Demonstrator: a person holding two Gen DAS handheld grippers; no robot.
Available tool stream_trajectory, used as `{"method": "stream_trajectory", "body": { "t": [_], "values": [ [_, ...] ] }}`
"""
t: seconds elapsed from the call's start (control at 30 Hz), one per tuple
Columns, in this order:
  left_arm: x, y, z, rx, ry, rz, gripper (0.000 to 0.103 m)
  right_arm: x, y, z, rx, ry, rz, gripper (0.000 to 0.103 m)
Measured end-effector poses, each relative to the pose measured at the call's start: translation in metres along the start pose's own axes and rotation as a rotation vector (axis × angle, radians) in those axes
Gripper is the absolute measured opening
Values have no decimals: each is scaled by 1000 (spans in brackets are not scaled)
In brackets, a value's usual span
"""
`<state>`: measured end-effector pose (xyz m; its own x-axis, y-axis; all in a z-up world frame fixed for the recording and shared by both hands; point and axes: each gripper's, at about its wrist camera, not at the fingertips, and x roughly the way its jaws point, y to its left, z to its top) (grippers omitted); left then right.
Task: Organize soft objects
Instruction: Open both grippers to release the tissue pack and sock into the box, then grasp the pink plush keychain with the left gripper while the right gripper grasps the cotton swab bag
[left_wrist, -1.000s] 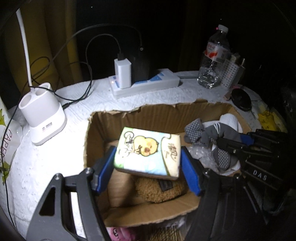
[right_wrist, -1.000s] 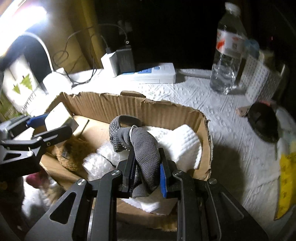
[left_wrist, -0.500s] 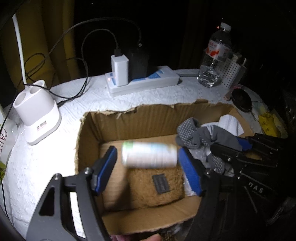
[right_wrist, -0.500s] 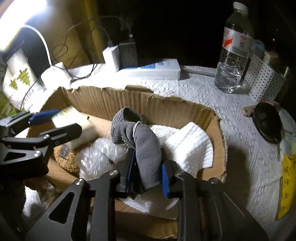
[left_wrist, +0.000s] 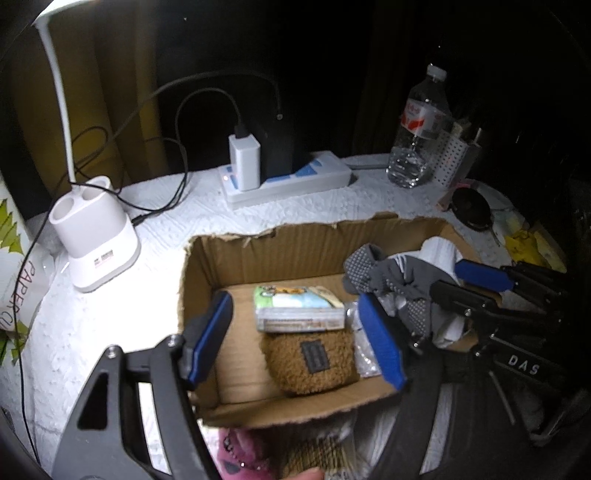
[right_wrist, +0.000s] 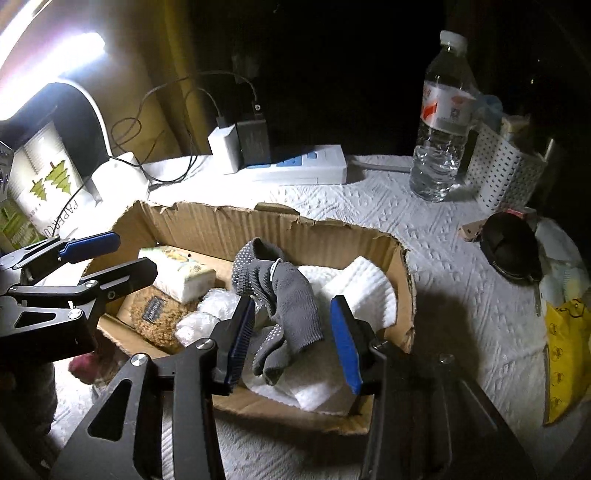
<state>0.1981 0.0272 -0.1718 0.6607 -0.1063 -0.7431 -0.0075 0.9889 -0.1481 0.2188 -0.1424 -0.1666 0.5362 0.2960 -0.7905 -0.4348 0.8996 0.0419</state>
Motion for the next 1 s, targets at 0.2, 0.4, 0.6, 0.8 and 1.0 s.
{"method": "stream_trajectory", "body": {
  "t": [0.2, 0.4, 0.6, 0.8, 1.0],
  "values": [
    [-19, -1, -7, 3, -20, -1, 72, -19, 4, -2, 5, -21, 4, 45],
    [-38, 2, -18, -2, -42, -7, 72, -34, 14, -8, 2, -36, 5, 45],
    [-54, 10, -34, -14, -47, -15, 72, -45, 29, -17, -16, -41, 8, 45],
    [-61, 21, -54, -25, -36, -28, 72, -50, 51, -25, -40, -32, 13, 45],
    [-71, 39, -73, -44, -36, -33, 86, -51, 70, -33, -40, -28, 23, 46]
  ]
}}
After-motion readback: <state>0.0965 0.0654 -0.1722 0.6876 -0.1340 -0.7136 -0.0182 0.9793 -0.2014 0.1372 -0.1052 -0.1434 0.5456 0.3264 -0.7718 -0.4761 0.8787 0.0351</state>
